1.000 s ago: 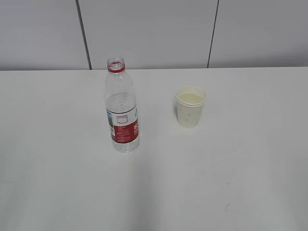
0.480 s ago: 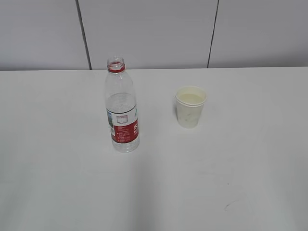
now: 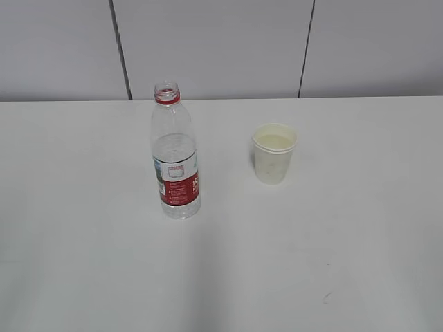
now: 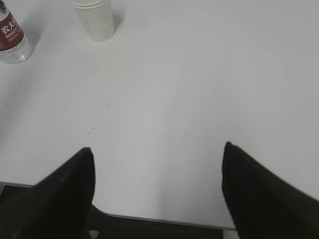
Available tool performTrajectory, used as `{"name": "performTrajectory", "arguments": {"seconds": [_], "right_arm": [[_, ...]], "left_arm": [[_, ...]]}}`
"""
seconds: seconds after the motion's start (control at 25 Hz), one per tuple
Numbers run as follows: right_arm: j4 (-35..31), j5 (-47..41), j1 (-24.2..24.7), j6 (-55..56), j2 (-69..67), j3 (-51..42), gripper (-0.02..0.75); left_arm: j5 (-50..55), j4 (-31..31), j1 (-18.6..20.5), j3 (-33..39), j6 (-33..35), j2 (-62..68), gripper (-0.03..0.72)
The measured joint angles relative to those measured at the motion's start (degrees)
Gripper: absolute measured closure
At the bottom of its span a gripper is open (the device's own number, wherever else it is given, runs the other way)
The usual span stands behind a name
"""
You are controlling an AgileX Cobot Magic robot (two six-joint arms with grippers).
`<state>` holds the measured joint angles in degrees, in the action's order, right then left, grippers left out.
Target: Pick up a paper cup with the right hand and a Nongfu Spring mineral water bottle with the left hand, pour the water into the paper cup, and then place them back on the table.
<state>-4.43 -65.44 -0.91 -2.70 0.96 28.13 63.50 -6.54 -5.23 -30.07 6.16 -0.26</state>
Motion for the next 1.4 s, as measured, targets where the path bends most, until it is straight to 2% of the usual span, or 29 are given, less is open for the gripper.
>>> {"name": "performTrajectory", "arguments": {"seconds": [1.4], "right_arm": [[-0.09, 0.0, 0.0, 0.0, 0.0, 0.0, 0.15]], "left_arm": [[0.0, 0.11, 0.0, 0.0, 0.0, 0.0, 0.188]]}}
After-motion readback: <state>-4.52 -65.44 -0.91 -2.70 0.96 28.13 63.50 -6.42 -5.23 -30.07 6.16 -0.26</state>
